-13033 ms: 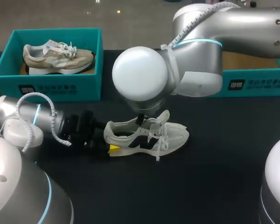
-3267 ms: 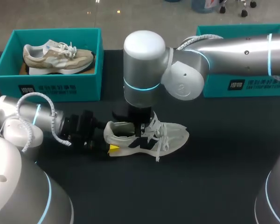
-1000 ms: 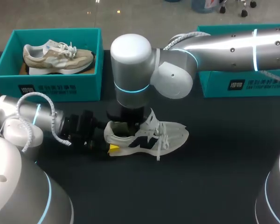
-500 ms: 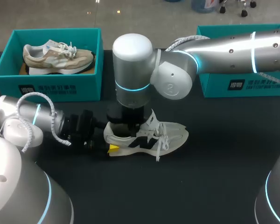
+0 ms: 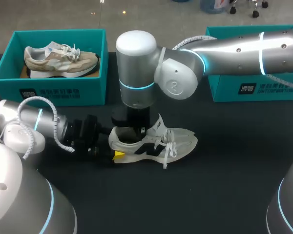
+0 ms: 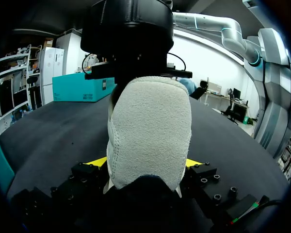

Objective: Take the shoe out of the shoebox, open the shoe tongue, remove and reinsert the insole, then place the shoe into the shoebox

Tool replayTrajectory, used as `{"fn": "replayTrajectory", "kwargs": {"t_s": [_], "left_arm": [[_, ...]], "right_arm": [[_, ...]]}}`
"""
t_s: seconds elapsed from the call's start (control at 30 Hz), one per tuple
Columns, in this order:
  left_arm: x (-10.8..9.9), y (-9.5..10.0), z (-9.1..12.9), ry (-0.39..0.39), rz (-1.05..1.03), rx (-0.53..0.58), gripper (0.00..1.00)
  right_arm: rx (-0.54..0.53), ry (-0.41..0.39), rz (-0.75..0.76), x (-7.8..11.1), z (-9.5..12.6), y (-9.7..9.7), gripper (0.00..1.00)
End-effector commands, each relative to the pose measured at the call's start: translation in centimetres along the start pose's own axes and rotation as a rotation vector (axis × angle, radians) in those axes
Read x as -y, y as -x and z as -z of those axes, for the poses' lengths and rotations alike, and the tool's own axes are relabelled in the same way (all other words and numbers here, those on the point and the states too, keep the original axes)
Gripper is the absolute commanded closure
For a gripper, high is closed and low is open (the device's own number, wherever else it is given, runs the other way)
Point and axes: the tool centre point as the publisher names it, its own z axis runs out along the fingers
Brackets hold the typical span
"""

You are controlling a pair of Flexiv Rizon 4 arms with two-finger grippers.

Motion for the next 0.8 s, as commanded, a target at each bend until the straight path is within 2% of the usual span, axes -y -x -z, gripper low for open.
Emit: {"fn": "replayTrajectory", "kwargs": {"t_s": [0.03,0.27,0.43,0.57,0.8], "left_arm": [[-0.3,0.1,-0.2,0.002,0.0,-0.001,1.0],[-0.3,0.1,-0.2,0.002,0.0,-0.001,1.0],[-0.3,0.1,-0.2,0.002,0.0,-0.001,1.0],[-0.3,0.1,-0.2,0.002,0.0,-0.001,1.0],[-0.3,0.1,-0.2,0.002,0.0,-0.001,1.0]], "right_arm": [[0.026,0.003,-0.025,1.1,-1.9,-0.4,1.0],[0.09,0.004,-0.073,3.6,1.3,-0.5,1.0],[0.12,0.053,-0.105,4.9,2.6,-0.3,1.0],[0.123,0.135,-0.098,5.3,3.4,0.1,1.0],[0.085,0.28,0.001,4.9,4.7,0.3,1.0]]}}
